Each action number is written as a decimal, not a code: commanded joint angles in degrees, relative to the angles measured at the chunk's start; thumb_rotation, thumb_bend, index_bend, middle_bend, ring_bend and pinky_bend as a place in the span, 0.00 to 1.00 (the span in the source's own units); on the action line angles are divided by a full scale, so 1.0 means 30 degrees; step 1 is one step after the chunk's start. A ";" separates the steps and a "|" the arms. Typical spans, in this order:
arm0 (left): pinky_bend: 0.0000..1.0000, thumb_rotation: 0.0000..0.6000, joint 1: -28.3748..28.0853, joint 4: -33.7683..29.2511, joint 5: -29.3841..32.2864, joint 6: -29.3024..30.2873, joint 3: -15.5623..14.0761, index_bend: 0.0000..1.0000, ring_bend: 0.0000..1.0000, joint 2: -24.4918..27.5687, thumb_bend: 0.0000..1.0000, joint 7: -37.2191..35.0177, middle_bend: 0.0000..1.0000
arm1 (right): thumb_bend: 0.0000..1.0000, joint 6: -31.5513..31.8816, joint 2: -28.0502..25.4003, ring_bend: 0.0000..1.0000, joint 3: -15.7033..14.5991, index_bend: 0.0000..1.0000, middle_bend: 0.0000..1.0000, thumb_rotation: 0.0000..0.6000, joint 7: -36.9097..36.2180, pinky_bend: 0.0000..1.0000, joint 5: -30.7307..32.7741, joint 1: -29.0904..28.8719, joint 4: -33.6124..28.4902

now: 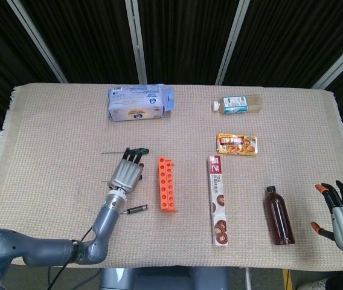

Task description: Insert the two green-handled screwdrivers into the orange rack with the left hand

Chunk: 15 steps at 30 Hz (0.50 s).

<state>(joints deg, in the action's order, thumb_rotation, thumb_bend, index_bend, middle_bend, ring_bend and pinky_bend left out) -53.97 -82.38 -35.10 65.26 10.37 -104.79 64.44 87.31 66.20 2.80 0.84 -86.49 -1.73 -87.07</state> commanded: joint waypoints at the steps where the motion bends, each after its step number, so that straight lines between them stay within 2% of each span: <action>1: 0.00 1.00 -0.0087 0.0341 0.0142 -0.0040 -0.0014 0.37 0.00 -0.0249 0.35 -0.0119 0.03 | 0.00 -0.0016 -0.0025 0.02 0.0003 0.18 0.15 1.00 0.0000 0.13 0.0030 0.0013 -0.0023; 9: 0.00 1.00 -0.0221 0.1062 -0.0044 0.0000 0.0041 0.43 0.00 -0.0768 0.35 -0.0566 0.03 | 0.00 0.0037 -0.0076 0.02 0.0017 0.18 0.15 1.00 0.0010 0.13 0.0138 0.0133 -0.0078; 15: 0.00 1.00 -0.0250 0.1108 -0.0215 -0.0075 0.0039 0.42 0.00 -0.0829 0.35 -0.0800 0.03 | 0.00 0.0060 -0.0110 0.02 0.0019 0.18 0.15 1.00 0.0014 0.13 0.0200 0.0210 -0.0123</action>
<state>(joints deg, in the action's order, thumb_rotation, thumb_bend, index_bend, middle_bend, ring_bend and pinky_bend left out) -54.69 -79.04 -35.69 65.05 10.47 -107.26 62.09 87.49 65.87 2.86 0.88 -85.89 -1.10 -87.44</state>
